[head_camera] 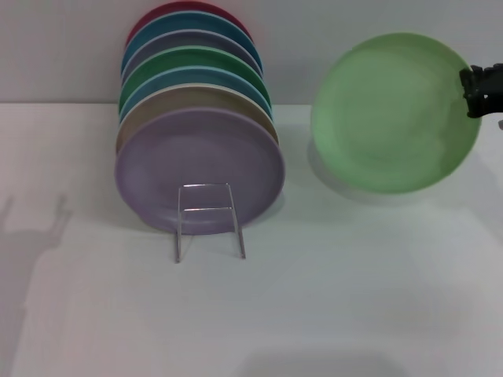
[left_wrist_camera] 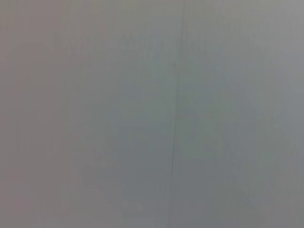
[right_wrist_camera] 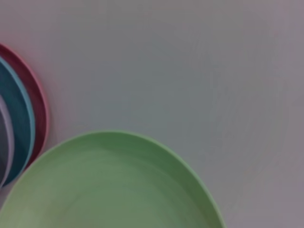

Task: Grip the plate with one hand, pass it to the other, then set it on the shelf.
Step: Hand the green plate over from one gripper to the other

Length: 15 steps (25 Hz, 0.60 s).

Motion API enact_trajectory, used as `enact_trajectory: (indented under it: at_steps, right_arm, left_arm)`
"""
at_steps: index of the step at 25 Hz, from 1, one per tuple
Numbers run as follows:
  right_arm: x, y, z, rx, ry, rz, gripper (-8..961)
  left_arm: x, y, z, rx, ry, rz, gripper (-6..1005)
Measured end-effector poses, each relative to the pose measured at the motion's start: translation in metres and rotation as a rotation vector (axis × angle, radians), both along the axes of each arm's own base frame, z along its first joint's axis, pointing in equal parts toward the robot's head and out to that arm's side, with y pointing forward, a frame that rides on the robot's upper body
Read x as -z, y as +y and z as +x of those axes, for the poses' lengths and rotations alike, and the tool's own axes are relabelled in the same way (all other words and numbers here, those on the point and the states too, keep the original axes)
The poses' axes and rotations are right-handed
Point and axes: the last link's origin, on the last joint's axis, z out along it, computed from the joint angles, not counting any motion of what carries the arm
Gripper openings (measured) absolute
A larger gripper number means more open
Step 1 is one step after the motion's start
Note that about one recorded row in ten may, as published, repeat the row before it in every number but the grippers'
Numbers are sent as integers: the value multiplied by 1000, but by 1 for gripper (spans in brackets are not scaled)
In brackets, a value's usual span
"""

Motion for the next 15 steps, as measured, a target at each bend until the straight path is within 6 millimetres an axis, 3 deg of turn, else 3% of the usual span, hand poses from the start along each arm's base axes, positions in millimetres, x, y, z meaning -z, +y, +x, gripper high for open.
enact_trajectory:
  at_steps: [15]
  right_arm:
    - [18, -15, -10, -161, -6, 195, 22]
  left_arm:
    - [-1, 1, 0, 1, 0, 2, 836]
